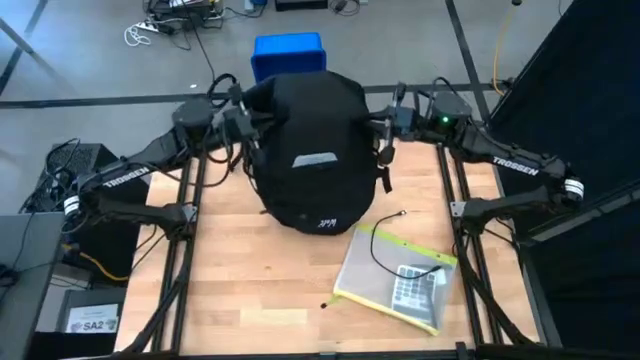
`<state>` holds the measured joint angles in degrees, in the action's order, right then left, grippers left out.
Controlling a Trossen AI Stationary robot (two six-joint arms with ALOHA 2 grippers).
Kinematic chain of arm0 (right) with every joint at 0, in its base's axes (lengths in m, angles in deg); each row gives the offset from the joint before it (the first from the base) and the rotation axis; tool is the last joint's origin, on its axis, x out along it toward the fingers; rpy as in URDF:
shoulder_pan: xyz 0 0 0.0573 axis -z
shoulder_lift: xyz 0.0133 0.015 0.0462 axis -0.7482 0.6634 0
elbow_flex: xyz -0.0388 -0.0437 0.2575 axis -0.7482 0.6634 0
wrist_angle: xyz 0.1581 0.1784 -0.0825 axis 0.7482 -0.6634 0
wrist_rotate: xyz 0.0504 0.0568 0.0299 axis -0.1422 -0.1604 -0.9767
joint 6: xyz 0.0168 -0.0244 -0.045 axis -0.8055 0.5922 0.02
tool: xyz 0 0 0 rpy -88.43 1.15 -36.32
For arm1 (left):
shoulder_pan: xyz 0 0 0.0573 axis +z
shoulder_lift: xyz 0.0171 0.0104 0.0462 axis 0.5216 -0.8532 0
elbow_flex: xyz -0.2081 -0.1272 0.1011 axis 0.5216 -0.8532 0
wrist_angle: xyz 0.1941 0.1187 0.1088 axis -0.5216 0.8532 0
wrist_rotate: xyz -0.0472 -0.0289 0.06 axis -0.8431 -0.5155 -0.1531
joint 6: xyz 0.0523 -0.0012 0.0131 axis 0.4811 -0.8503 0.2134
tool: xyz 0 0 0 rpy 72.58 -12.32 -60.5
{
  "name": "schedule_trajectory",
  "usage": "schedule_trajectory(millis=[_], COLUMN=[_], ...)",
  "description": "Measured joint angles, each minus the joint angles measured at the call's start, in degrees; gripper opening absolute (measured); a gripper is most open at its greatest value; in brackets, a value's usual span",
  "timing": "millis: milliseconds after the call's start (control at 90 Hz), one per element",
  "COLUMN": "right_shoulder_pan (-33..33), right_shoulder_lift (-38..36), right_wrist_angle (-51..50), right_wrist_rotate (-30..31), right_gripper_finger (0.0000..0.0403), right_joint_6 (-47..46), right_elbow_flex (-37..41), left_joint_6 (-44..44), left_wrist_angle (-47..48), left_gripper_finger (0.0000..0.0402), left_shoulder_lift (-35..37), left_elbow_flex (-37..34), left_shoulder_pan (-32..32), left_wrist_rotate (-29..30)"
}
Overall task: Unpack backpack
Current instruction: Remove the cellphone from the backpack
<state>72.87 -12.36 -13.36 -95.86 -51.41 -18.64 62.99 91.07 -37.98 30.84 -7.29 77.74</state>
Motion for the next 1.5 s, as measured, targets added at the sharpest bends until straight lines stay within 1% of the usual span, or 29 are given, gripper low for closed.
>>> schedule_trajectory(millis=[67, 144, 244, 300, 333, 400, 467, 544, 644, 733, 856, 989, 1100, 1178, 1333, 1500], right_shoulder_pan=[0.6, 0.5, -0.5, -0.1, -0.1, -1.8, -3.2, -3.2, -3.0, -1.3, -0.4, 2.0, 3.5, 4.6, 6.1, 8.0], right_shoulder_lift=[0.1, 0.1, -0.4, -0.1, -0.2, -0.6, -0.6, -0.5, -0.3, 1.1, 1.9, 5.1, 8.2, 11.0, 16.9, 21.5], right_wrist_angle=[-0.7, -1.6, -1.0, -0.5, -1.1, -3.9, -3.7, -2.3, -5.4, -5.9, -7.4, -9.4, -10.8, -11.0, -11.5, -11.5], right_wrist_rotate=[0.7, 1.8, 1.2, 1.8, 2.3, 3.4, 4.6, 5.7, 7.6, 9.0, 8.5, 9.0, 7.7, 7.2, 7.0, 6.5], right_gripper_finger=[0.0, 0.0, 0.0, 0.0, 0.0, 0.0, 0.0, 0.0, 0.0, 0.0, 0.0, 0.0, 0.0, 0.0, 0.0, 0.0], right_joint_6=[0.0, -0.4, -0.4, -0.7, -1.1, -0.8, 0.5, 1.0, 0.9, -0.3, -1.7, -2.8, -5.2, -5.6, -6.7, -7.5], right_elbow_flex=[0.0, 0.0, 0.1, -0.1, -0.1, 0.1, 0.1, 0.0, 0.0, 0.1, 0.0, 0.0, 0.0, 0.0, 0.1, 0.1], left_joint_6=[0.4, -2.2, 1.0, -1.4, -2.3, -0.3, 1.9, 1.1, 2.3, 1.2, -0.5, -1.7, -5.0, -5.4, -5.8, -9.3], left_wrist_angle=[0.3, 1.3, 1.2, 0.0, 1.4, 6.5, 6.0, 3.1, 6.8, 7.3, 9.2, 11.6, 14.3, 15.0, 10.9, 5.7], left_gripper_finger=[0.0, 0.0, 0.0, 0.0, 0.0, 0.0, 0.0, 0.0, 0.0, 0.0, 0.0, 0.0, 0.0, 0.0, 0.0, 0.0], left_shoulder_lift=[-0.4, -0.5, 0.0, -0.2, -0.3, 0.3, 0.6, 0.1, -0.4, -1.5, -2.1, -5.3, -7.5, -9.7, -11.9, -11.8], left_elbow_flex=[0.0, 0.2, 0.7, 1.0, 1.3, 1.4, 1.3, 1.5, 1.2, 1.1, 1.1, 1.1, 1.0, 0.9, -4.5, -11.4], left_shoulder_pan=[0.7, -0.1, -2.0, -1.7, -1.7, -3.7, -4.9, -3.7, -3.3, -0.8, 0.4, 5.1, 7.9, 9.4, 11.1, 14.5], left_wrist_rotate=[1.0, 2.4, 2.2, 3.4, 3.6, 4.6, 5.4, 5.9, 7.0, 8.4, 6.3, 5.7, 3.0, 1.5, 1.0, -2.8])
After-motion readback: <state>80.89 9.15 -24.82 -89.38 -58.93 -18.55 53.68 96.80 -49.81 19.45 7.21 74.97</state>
